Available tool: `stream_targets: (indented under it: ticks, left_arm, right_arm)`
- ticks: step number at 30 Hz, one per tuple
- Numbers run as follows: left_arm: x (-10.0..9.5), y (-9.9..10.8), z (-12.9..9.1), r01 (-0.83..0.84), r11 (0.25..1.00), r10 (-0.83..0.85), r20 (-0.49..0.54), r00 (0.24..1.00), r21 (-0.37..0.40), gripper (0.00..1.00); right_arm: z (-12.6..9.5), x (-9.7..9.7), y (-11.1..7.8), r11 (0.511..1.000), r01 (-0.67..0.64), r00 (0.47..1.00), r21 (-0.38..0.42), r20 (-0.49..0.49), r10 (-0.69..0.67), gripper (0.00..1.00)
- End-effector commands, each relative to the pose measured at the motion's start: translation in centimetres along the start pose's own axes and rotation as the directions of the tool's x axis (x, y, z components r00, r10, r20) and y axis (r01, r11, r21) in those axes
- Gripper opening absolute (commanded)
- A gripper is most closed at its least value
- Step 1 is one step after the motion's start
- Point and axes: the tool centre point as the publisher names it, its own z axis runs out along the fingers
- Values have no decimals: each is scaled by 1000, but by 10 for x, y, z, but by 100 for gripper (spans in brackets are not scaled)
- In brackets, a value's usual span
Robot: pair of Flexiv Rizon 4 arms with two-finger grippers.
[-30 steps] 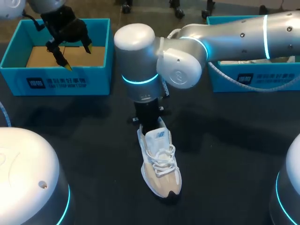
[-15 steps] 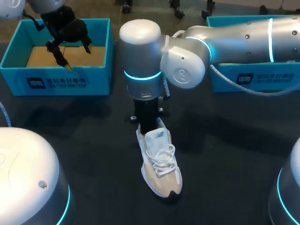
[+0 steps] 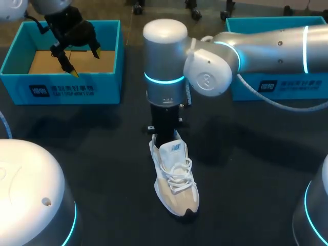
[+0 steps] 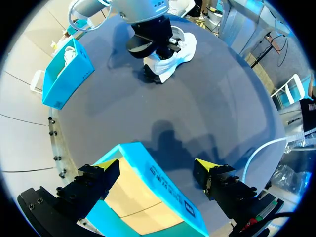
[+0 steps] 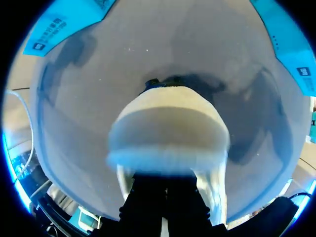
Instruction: Take the shoe out of the shoebox, open the shoe tongue, remove and reinsert the insole, then place the shoe into the shoebox
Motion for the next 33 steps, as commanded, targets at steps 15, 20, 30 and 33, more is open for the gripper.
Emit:
stream_targets:
  ticks: [15, 20, 30, 33]
  left_arm:
    - [0, 0, 0, -1, 1000, 1, -2, 1000, -1, 100]
    - [0, 0, 0, -1, 1000, 1, -2, 1000, -1, 100]
    - [0, 0, 0, -1, 1000, 1, -2, 1000, -1, 100]
    - [0, 0, 0, -1, 1000, 1, -2, 1000, -1, 100]
  right_arm:
    - [-27, -24, -8, 993, 78, 997, 84, 10, -79, 0]
    - [-25, -20, -11, 991, 89, 996, 104, -3, -89, 35]
    - [-27, -6, -21, 985, 79, 997, 151, 11, -82, 100]
    - [-27, -4, -23, 985, 77, 997, 157, 17, -81, 100]
